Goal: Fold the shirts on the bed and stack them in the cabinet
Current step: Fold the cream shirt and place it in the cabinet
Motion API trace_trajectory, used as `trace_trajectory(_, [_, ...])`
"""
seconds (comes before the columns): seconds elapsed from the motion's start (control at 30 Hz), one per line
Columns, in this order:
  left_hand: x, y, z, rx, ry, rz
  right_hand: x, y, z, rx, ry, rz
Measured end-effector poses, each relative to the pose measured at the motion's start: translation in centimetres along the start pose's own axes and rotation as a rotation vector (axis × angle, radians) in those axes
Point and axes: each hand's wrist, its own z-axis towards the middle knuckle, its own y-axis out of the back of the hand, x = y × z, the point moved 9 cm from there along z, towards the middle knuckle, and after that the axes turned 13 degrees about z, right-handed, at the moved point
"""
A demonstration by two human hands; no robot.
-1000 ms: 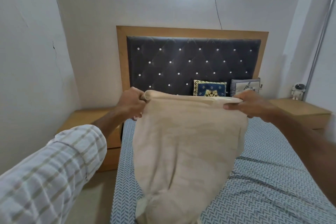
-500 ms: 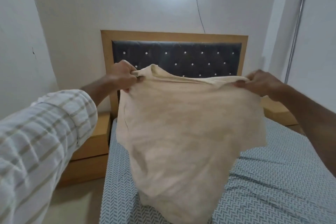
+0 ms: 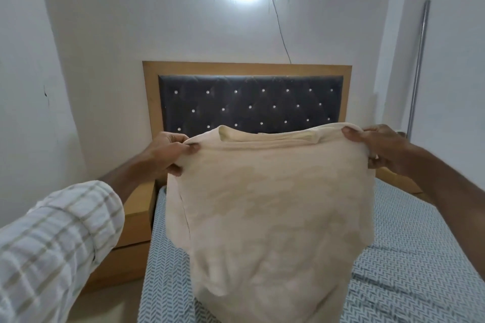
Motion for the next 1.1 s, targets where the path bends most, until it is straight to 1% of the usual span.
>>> trace_trajectory(0.07, [0.1,-0.4,-0.1,0.006,-0.021,-0.028,-0.2,0.1,0.3,-0.016,0.033,-0.054])
trace_trajectory(0.1, [0.1,-0.4,-0.1,0.001,-0.044,0.016,-0.2,0.1,0.4,-0.015,0.061,-0.131])
trace_trajectory(0.17, [0.1,-0.6,0.0,0.018,-0.094,0.183,-0.5,0.0,0.7,-0.010,0.096,-0.274])
trace_trajectory(0.23, [0.5,-1.4,0.1,0.112,-0.097,0.301,-1.4,-0.2,1.0,0.010,0.082,-0.318])
trace_trajectory(0.3, [1.5,-2.3,0.1,0.201,-0.058,0.332,-2.5,-0.6,0.9,0.077,0.037,-0.318])
trace_trajectory(0.33, [1.9,-2.1,0.1,0.185,-0.029,0.343,-2.9,-0.8,0.7,0.117,0.014,-0.325])
trace_trajectory(0.4, [2.6,-1.1,0.3,0.050,0.022,0.355,-3.5,-1.1,0.5,0.160,0.006,-0.402])
trace_trajectory(0.43, [2.6,-0.5,0.4,-0.019,0.035,0.354,-3.3,-1.2,0.6,0.147,0.022,-0.462])
trace_trajectory(0.5, [2.3,0.0,0.9,-0.104,0.059,0.303,-2.9,-1.1,1.5,0.089,0.064,-0.524])
trace_trajectory(0.57, [1.7,0.2,1.9,-0.124,0.107,0.192,-2.3,-1.6,2.3,0.088,0.051,-0.509])
trace_trajectory(0.63, [1.3,0.6,3.6,-0.123,0.126,0.081,-2.0,-2.3,3.1,0.116,-0.008,-0.405])
trace_trajectory(0.67, [0.6,1.2,4.6,-0.142,0.095,0.054,-1.2,-2.2,3.6,0.094,0.016,-0.373])
trace_trajectory(0.7, [-0.2,2.1,5.4,-0.181,0.049,0.074,-0.1,-1.8,4.2,0.031,0.082,-0.371])
trace_trajectory(0.8, [-3.8,5.7,6.5,-0.425,-0.096,0.193,5.2,0.8,4.4,-0.327,0.453,-0.345])
trace_trajectory(0.83, [-5.0,6.5,6.3,-0.499,-0.148,0.193,6.5,1.3,3.9,-0.413,0.578,-0.337])
trace_trajectory(0.87, [-5.9,6.9,6.1,-0.561,-0.201,0.199,7.3,1.4,3.5,-0.448,0.671,-0.354])
trace_trajectory(0.93, [-6.7,7.0,4.9,-0.624,-0.284,0.275,7.4,1.1,3.3,-0.410,0.759,-0.411])
trace_trajectory(0.97, [-6.4,6.6,4.4,-0.609,-0.314,0.336,6.7,1.0,3.2,-0.387,0.761,-0.435])
trace_trajectory(1.03, [-5.0,5.1,3.3,-0.519,-0.367,0.481,4.7,1.3,2.7,-0.368,0.725,-0.480])
trace_trajectory(1.1, [-2.7,3.7,2.1,-0.413,-0.365,0.542,2.2,1.4,2.1,-0.320,0.627,-0.505])
